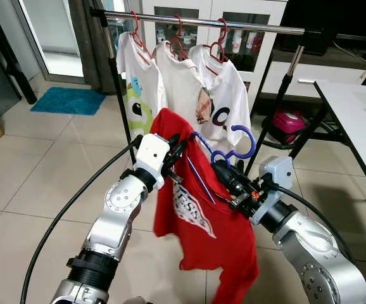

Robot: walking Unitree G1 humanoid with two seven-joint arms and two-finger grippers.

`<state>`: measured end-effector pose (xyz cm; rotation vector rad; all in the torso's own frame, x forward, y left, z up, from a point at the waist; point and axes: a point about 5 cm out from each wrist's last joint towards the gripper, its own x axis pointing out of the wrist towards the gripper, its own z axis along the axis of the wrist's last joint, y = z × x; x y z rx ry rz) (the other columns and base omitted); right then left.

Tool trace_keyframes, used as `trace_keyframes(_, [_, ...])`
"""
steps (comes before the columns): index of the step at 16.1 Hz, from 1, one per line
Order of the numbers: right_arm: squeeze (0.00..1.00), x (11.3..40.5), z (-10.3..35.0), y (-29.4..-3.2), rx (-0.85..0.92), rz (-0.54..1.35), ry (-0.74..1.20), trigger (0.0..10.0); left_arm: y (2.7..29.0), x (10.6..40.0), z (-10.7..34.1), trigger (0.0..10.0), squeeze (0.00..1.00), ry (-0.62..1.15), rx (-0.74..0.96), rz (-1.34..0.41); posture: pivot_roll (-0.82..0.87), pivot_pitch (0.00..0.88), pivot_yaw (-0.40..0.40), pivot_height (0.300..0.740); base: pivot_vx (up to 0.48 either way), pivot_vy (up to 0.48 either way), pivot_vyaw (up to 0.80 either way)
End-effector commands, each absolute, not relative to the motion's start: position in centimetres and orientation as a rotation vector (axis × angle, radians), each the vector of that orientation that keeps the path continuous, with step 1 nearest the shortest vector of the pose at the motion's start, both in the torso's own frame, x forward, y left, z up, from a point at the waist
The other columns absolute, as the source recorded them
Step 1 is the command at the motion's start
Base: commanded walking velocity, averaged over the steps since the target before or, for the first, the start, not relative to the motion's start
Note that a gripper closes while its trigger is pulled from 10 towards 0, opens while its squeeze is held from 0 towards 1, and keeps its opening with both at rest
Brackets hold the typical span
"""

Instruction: Hang hanger

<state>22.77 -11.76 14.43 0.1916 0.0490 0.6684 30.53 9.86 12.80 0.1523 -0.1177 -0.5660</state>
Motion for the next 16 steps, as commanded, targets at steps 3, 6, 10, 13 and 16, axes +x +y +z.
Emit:
trace_keyframes(3, [0.0,22.7,15.2,-12.2,0.2,0.662,0.004,10.0,10.0,30.8,12.7,0.0,0.0,-0.114,0.148,-0.543,-0.08,0.0,-0.011,0.74,0.0,0.0,0.0])
trace_keyframes(6, [0.0,22.7,15.3,-12.2,0.205,0.66,0.002,10.0,10.6,31.1,12.6,0.0,0.0,-0.101,0.127,-0.511,-0.09,0.0,-0.01,0.74,0.0,0.0,0.0])
trace_keyframes(10, [0.0,22.7,15.2,-12.3,0.202,0.654,0.006,10.0,10.8,31.2,12.7,0.0,0.0,-0.1,0.1,-0.508,-0.09,0.0,-0.009,0.74,0.0,0.0,0.0])
trace_keyframes(13, [0.0,23.0,14.6,-12.7,0.163,0.614,0.05,10.0,11.4,31.3,13.0,0.0,0.0,-0.109,0.089,-0.512,-0.09,0.0,-0.007,0.74,0.0,0.0,0.0])
trace_keyframes(16, [0.0,23.3,12.7,-13.7,-0.088,0.593,0.177,10.0,12.7,31.1,15.7,0.0,0.0,-0.177,0.087,-0.585,-0.09,0.0,-0.004,0.74,0.0,0.0,0.0])
